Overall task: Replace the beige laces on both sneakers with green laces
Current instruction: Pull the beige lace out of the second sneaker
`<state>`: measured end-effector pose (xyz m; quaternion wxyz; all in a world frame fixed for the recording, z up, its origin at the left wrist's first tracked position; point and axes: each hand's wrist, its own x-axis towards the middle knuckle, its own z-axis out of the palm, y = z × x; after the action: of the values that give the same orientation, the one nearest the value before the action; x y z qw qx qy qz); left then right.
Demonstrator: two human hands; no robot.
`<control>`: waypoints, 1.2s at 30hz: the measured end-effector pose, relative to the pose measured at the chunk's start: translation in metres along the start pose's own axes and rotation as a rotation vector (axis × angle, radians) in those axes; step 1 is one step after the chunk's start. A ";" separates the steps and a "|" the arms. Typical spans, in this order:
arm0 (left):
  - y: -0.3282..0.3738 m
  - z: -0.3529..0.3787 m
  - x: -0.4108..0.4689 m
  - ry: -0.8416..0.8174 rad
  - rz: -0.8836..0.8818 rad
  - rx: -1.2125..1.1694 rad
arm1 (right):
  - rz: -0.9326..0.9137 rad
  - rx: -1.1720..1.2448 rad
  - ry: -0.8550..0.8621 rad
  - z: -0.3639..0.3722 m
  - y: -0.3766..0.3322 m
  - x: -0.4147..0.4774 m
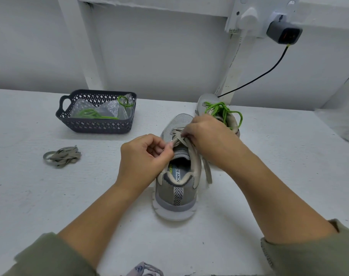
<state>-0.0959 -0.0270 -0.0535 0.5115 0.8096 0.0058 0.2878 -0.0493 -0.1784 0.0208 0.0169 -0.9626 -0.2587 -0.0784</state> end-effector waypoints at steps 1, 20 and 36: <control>0.000 0.000 0.000 -0.001 -0.001 -0.002 | 0.006 0.002 -0.017 0.003 0.003 0.003; 0.014 -0.008 0.018 -0.155 0.143 0.164 | 0.495 0.165 0.019 0.005 0.007 -0.024; 0.027 0.002 0.041 -0.217 -0.919 -0.641 | 0.246 0.455 0.081 0.027 0.011 -0.035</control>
<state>-0.0685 -0.0296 -0.0126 0.8019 0.5532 0.2172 -0.0617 -0.0697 -0.2030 -0.0117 0.2527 -0.9543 -0.1498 -0.0542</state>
